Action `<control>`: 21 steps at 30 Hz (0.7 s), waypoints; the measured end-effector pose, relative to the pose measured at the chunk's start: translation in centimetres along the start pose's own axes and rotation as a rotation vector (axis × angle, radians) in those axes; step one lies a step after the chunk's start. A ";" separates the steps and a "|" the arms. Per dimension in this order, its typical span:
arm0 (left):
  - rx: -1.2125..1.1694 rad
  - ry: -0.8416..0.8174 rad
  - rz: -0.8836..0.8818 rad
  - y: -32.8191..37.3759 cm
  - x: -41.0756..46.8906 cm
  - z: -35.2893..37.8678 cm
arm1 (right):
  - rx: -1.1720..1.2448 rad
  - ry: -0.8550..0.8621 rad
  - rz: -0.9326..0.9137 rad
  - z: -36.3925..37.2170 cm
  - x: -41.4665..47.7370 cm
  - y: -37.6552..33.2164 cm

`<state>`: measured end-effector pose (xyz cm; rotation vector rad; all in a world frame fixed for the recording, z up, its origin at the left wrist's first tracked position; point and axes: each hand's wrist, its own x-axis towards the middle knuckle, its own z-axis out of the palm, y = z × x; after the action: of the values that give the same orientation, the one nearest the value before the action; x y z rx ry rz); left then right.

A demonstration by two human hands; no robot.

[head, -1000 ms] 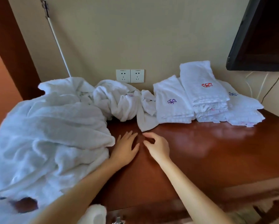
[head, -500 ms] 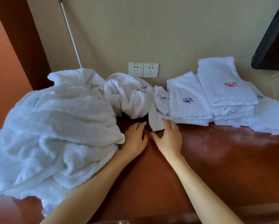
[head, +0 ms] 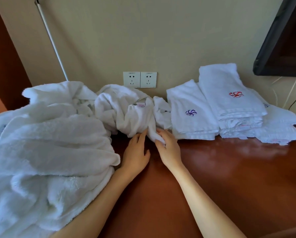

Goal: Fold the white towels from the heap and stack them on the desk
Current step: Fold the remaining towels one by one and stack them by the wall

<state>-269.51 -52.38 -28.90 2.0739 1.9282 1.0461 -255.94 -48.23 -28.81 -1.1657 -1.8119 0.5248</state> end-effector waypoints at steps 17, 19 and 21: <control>0.026 0.009 0.062 1.8 -2.1 -0.7 | 0.959 0.164 0.568 -15.9 -10.2 0.5; 0.034 0.006 0.147 2.4 -2.5 -0.5 | 0.925 0.232 0.610 -18.7 -11.1 1.8; -0.056 0.039 0.156 3.2 -2.8 -0.3 | 0.889 0.327 0.633 -21.5 -11.9 3.5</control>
<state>-266.90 -55.60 -28.10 2.2178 1.7555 1.1652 -233.99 -59.42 -25.68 -1.0582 -0.7275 1.2566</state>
